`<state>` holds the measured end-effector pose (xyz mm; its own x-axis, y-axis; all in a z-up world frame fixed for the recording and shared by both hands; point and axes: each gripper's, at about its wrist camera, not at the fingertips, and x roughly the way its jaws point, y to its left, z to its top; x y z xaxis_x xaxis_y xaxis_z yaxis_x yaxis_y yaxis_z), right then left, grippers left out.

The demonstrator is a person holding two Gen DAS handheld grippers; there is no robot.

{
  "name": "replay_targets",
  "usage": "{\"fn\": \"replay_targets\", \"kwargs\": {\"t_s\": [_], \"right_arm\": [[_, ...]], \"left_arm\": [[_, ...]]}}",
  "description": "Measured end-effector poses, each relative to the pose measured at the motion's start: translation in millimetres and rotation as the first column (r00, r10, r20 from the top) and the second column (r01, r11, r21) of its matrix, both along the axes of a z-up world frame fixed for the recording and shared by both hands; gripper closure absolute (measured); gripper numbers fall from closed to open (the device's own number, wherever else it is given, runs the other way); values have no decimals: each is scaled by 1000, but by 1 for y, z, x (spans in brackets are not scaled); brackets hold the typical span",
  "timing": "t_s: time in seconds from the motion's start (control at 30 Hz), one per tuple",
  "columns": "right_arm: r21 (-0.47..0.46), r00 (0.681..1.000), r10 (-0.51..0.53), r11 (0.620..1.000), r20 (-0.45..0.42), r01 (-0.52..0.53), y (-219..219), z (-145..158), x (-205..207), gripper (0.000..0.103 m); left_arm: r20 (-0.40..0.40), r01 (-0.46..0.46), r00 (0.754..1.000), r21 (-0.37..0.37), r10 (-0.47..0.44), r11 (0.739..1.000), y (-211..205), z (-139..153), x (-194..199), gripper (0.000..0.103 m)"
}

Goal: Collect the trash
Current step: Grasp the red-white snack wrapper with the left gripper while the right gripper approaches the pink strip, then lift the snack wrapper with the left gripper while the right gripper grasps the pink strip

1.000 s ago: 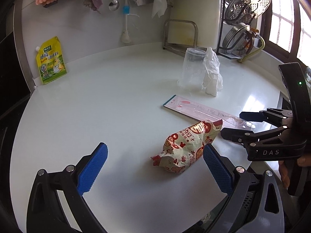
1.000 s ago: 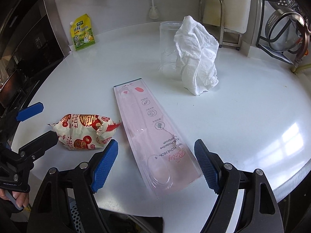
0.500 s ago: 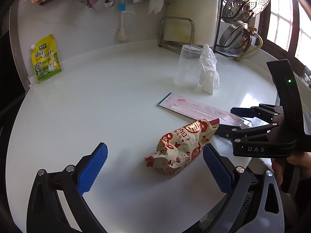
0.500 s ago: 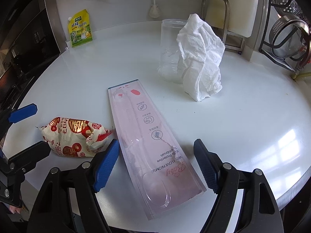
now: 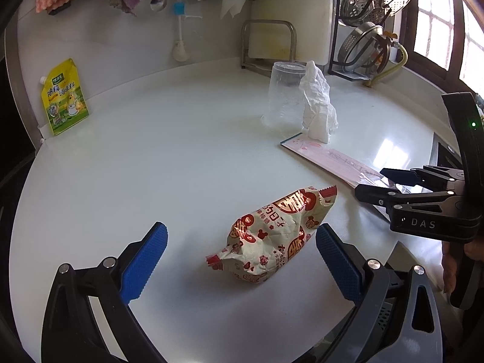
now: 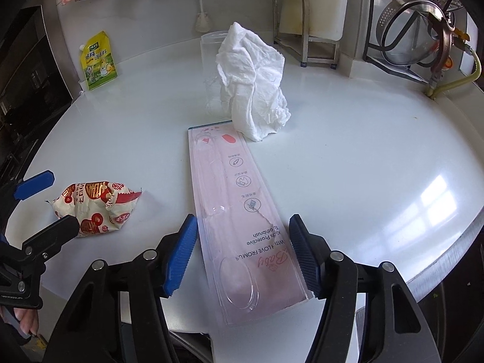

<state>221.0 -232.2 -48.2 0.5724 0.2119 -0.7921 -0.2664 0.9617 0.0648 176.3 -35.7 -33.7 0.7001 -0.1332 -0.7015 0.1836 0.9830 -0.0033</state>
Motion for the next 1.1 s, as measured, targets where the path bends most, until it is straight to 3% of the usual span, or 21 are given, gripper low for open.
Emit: {"fn": "replay_targets", "kwargs": {"t_s": [0.17,0.57,0.67,0.73,0.8,0.87,1.1], "right_arm": [[12,1000,-15,1000,-5,15,-6,1,-3,46],[32,1000,-19,999,-8,19,-9,2,-2,47],[24,1000,-19,1000,-4,19,-8,2,-3,47],[17,1000,-19,1000,-1,19,-6,2,-4,47],[7,1000,-16,1000,3,16,-4,1,-5,47],[-4,1000,-15,1000,8,15,-1,1,-7,48],[-38,999,-14,999,48,15,8,4,-17,49]], "left_arm": [[-28,8,1000,-2,-8,1000,-6,-5,4,6],[-52,4,999,73,0,997,-19,-18,21,9],[-56,8,998,78,-4,997,-20,-21,21,32],[-58,6,998,48,-3,999,-18,-20,21,41],[-63,9,998,25,-7,1000,-16,-20,23,59],[-63,7,998,17,-6,1000,-15,-19,24,71],[-54,-11,998,19,12,1000,-11,-17,19,72]]}}
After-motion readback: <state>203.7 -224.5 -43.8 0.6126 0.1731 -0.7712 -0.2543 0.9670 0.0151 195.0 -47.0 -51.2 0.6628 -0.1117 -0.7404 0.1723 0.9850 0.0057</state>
